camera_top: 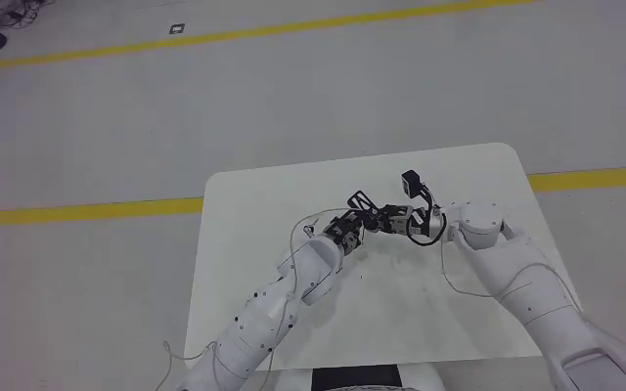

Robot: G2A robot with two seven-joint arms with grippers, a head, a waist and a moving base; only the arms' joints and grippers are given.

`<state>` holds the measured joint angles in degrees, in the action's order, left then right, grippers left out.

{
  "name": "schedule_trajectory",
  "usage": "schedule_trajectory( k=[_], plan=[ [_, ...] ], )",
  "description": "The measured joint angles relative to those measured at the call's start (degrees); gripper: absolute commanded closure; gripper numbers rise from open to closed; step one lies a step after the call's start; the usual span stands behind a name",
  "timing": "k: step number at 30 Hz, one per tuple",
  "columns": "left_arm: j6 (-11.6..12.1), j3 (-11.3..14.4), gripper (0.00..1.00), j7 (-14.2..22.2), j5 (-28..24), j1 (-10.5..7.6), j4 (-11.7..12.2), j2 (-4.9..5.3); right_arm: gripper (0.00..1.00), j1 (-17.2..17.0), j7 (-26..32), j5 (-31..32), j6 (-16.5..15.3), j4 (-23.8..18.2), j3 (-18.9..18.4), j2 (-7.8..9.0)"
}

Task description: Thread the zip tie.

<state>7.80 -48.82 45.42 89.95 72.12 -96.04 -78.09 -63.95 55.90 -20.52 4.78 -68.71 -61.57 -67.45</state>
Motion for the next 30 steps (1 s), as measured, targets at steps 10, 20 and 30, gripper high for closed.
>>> schedule_trajectory(
  k=[10, 20, 30],
  plan=[
    [-0.04, 0.09, 1.00, -0.05, 0.00, 0.11, -0.24, 0.25, 0.91, 0.26, -0.23, -0.07, 0.04, 0.37, 0.30, -0.01],
    [-0.04, 0.23, 1.00, -0.04, 0.00, 0.17, -0.52, 0.45, 0.93, 0.60, -0.25, -0.23, -0.09, 0.84, 0.63, -0.05],
    [-0.01, 0.35, 1.00, -0.07, 0.00, 0.15, -0.69, 0.63, 1.00, 0.81, -0.32, -0.32, -0.18, 1.19, 0.86, -0.06]
  ],
)
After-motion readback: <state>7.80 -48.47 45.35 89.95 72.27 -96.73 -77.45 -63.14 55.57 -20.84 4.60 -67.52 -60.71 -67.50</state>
